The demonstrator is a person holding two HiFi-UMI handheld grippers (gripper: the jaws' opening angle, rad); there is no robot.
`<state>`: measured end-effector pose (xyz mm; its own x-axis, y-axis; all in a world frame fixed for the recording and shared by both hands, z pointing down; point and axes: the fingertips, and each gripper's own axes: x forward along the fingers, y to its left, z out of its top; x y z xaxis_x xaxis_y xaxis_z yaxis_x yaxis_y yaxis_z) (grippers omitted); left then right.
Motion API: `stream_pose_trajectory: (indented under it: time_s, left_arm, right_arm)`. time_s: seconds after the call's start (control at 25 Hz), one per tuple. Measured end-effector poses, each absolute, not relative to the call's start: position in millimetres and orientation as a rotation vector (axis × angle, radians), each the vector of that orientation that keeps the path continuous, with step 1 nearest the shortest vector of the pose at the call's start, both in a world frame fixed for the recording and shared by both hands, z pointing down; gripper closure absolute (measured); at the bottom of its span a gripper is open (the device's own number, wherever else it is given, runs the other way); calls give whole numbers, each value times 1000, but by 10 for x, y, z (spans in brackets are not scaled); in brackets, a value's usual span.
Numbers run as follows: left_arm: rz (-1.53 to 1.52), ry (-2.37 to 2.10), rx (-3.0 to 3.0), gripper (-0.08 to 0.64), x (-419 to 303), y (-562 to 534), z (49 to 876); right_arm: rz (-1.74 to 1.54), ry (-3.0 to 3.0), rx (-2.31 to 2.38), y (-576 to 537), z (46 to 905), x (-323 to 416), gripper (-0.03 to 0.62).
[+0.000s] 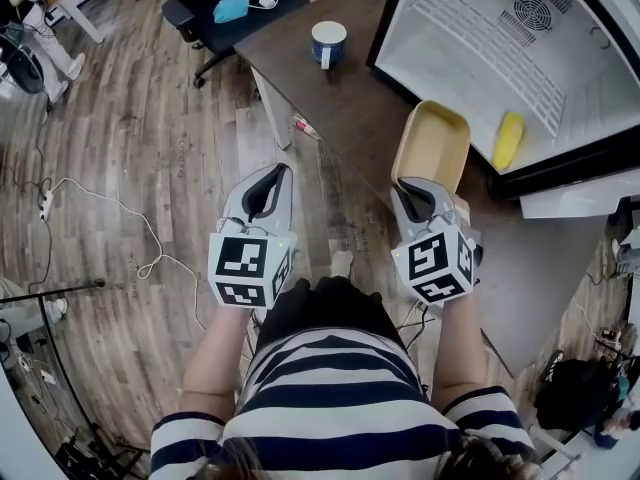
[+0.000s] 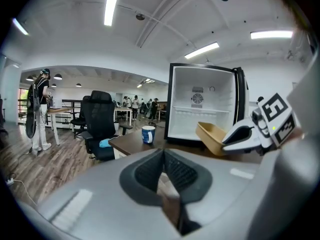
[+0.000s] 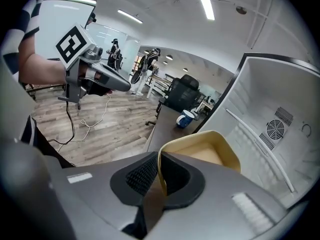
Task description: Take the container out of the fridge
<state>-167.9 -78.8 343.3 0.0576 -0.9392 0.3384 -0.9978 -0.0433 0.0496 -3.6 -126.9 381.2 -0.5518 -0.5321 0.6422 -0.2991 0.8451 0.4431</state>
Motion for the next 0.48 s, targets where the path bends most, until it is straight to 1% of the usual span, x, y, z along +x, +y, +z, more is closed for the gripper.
stream_pose_trajectory:
  time_s: [0.48]
  left_arm:
    - [305, -1952, 2084, 560, -1702, -730, 3422]
  right_arm:
    - [-368, -2180, 602, -1198, 3764, -79, 572]
